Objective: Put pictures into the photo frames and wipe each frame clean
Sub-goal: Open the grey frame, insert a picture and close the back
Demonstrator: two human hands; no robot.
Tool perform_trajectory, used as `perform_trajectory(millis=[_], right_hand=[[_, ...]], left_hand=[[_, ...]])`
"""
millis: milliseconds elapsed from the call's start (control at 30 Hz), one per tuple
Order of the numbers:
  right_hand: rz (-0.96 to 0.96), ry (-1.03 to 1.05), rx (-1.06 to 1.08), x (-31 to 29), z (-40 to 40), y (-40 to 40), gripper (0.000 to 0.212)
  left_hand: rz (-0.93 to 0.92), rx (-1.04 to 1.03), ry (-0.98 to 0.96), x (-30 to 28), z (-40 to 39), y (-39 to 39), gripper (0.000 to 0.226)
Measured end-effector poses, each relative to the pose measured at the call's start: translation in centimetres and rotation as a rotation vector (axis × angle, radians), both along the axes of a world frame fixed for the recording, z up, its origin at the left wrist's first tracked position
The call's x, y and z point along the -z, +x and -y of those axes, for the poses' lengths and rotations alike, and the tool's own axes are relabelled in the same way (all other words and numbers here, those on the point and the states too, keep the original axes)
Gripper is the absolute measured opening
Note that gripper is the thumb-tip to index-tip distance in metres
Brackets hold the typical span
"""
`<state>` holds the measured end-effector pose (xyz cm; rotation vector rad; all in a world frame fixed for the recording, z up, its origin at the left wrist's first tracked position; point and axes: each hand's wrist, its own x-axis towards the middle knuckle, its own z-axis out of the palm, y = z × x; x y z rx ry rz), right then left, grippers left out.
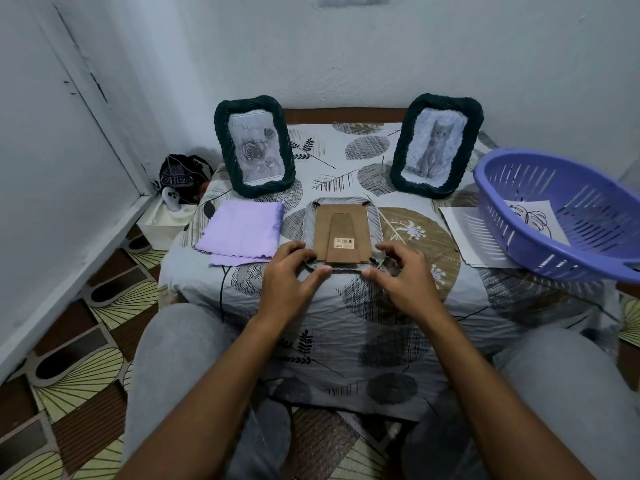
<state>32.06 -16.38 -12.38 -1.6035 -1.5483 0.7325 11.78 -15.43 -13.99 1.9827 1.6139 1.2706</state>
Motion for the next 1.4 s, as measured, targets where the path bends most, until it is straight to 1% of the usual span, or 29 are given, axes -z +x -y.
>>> perform_trajectory(millis=[100,167,300,367,400,500,567,633,667,733,767,833,900,933,967,1000,1067,1100,1167,1233,1333,1400], right_hand=[[-0.056,-0.025,-0.018,-0.6,-0.1,0.3,0.067],[-0.137,-0.055,-0.029,-1.5,-0.4,0.6,0.062],[-0.255,-0.107,0.061,-3.3,-2.9,1.5,0.036],[-0.374,-0.19,0.097,-3.9,-4.7,1.7,0.022],[-0.423,-0.233,0.112,-4.1,-5.6,1.7,0.018],[-0.499,-0.342,0.154,-4.3,-7.5,1.6,0.018],[-0.554,-0.405,0.145,-4.3,-8.2,1.7,0.015],[-0.663,-0.457,0.104,-4.5,-8.4,1.8,0.016],[-0.729,-0.476,0.07,-4.8,-8.4,1.8,0.014],[-0.844,-0.484,0.003,-5.6,-8.4,1.9,0.01],[-0.883,-0.47,-0.026,-6.2,-8.4,1.9,0.011],[-0.926,-0.423,-0.072,-7.7,-8.2,1.7,0.021],[-0.931,-0.366,-0.106,-9.5,-7.8,1.2,0.034],[-0.923,-0.33,-0.119,-10.4,-7.6,0.9,0.037],[-0.905,-0.285,-0.132,-11.2,-7.3,0.6,0.037],[-0.869,-0.231,-0.148,-12.0,-7.0,0.3,0.032],[-0.757,-0.111,-0.186,-13.2,-6.3,-0.3,0.017],[-0.693,-0.053,-0.203,-13.7,-5.9,-0.7,0.013],[-0.556,0.052,-0.225,-14.3,-5.3,-1.3,0.014],[-0.435,0.145,-0.244,-14.6,-5.0,-1.9,0.017],[-0.317,0.239,-0.231,-14.7,-4.9,-2.5,0.024],[-0.252,0.263,-0.226,-14.8,-5.0,-2.7,0.027]], left_hand=[[0.036,0.026,-0.039,-0.7,-0.1,-0.3,0.063],[0.068,0.032,-0.07,-1.5,-0.5,-0.4,0.069],[0.162,-0.009,-0.126,-3.7,-2.7,0.0,0.05],[0.217,-0.007,-0.217,-4.9,-4.0,0.3,0.046],[0.227,-0.003,-0.278,-5.3,-4.7,0.5,0.049],[0.252,0.006,-0.483,-5.7,-6.3,1.0,0.059],[0.382,0.005,-0.585,-6.0,-7.0,1.2,0.059],[0.549,0.011,-0.67,-6.6,-7.4,1.5,0.05],[0.608,0.022,-0.689,-7.0,-7.5,1.6,0.044],[0.614,0.037,-0.681,-7.4,-7.7,1.6,0.033],[0.592,0.044,-0.673,-7.5,-7.8,1.6,0.03],[0.573,0.074,-0.656,-8.1,-8.0,1.7,0.028],[0.599,0.136,-0.638,-9.4,-7.9,2.3,0.026],[0.624,0.165,-0.605,-10.2,-7.8,2.8,0.025],[0.652,0.192,-0.55,-11.1,-7.6,3.3,0.025],[0.68,0.216,-0.491,-11.9,-7.3,3.8,0.025],[0.749,0.257,-0.426,-13.3,-6.8,4.7,0.022],[0.795,0.286,-0.431,-13.9,-6.6,4.9,0.02],[0.86,0.334,-0.46,-14.7,-6.3,5.1,0.024],[0.9,0.387,-0.495,-15.0,-6.2,5.0,0.026],[1.0,0.473,-0.545,-14.7,-6.3,4.6,0.026],[1.113,0.512,-0.594,-14.0,-6.8,4.1,0.041]])
